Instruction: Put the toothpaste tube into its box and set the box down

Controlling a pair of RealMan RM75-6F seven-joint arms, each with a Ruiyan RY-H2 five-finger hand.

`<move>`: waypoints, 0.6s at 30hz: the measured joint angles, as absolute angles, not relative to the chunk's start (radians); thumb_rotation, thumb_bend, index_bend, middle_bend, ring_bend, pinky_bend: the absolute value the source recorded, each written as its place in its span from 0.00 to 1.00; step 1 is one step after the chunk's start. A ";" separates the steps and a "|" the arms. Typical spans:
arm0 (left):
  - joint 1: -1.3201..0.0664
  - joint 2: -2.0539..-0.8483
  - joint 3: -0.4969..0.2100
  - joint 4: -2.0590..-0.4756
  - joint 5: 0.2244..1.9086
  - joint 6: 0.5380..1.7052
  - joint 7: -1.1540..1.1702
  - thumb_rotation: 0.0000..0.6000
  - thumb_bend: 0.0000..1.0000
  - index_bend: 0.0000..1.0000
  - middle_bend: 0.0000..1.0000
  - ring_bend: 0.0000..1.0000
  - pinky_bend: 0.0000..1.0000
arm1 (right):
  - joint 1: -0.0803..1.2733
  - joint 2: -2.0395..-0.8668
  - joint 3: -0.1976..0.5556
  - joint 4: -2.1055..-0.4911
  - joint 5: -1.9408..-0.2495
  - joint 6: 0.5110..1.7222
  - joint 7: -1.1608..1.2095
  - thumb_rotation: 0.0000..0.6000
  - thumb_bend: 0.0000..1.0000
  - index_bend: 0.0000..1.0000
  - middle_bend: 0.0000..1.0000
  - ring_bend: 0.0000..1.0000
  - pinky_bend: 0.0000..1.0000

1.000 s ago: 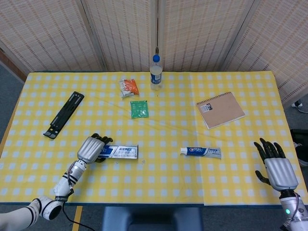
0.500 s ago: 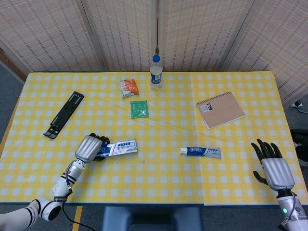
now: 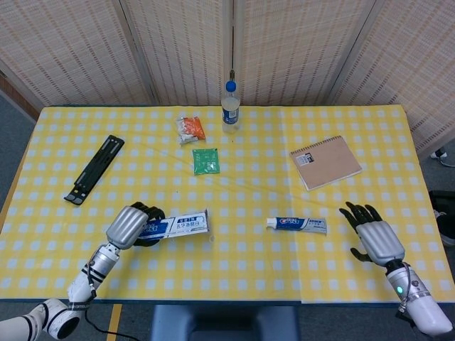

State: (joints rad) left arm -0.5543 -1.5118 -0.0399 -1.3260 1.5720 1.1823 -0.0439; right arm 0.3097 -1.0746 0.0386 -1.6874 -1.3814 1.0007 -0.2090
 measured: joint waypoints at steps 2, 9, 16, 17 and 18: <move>-0.553 -1.498 -0.038 -1.348 1.578 1.188 -0.045 1.00 0.21 0.46 0.52 0.54 0.42 | 0.346 -1.059 0.047 -1.711 -1.360 0.944 -0.221 1.00 0.33 0.17 0.16 0.10 0.00; -0.547 -1.461 -0.038 -1.419 1.586 1.209 -0.020 1.00 0.21 0.46 0.52 0.54 0.41 | 0.479 -1.047 0.070 -1.764 -1.184 0.788 -0.341 1.00 0.33 0.29 0.26 0.18 0.05; -0.541 -1.441 -0.034 -1.442 1.587 1.215 -0.007 1.00 0.21 0.46 0.52 0.54 0.40 | 0.554 -1.143 0.063 -1.715 -1.041 0.752 -0.434 1.00 0.33 0.30 0.27 0.19 0.06; -0.541 -1.440 -0.035 -1.440 1.587 1.215 -0.008 1.00 0.21 0.46 0.52 0.54 0.40 | 0.559 -1.159 0.063 -1.700 -1.035 0.752 -0.434 1.00 0.32 0.30 0.27 0.19 0.06; -0.541 -1.439 -0.035 -1.438 1.586 1.214 -0.010 1.00 0.21 0.46 0.52 0.54 0.39 | 0.566 -1.180 0.063 -1.680 -1.029 0.754 -0.431 1.00 0.32 0.30 0.26 0.19 0.07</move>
State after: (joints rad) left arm -0.5410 -1.4392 -0.0348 -1.4382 1.5862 1.2143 -0.0095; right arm 0.5657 -1.1798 0.0635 -1.6801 -1.0293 0.7542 -0.4310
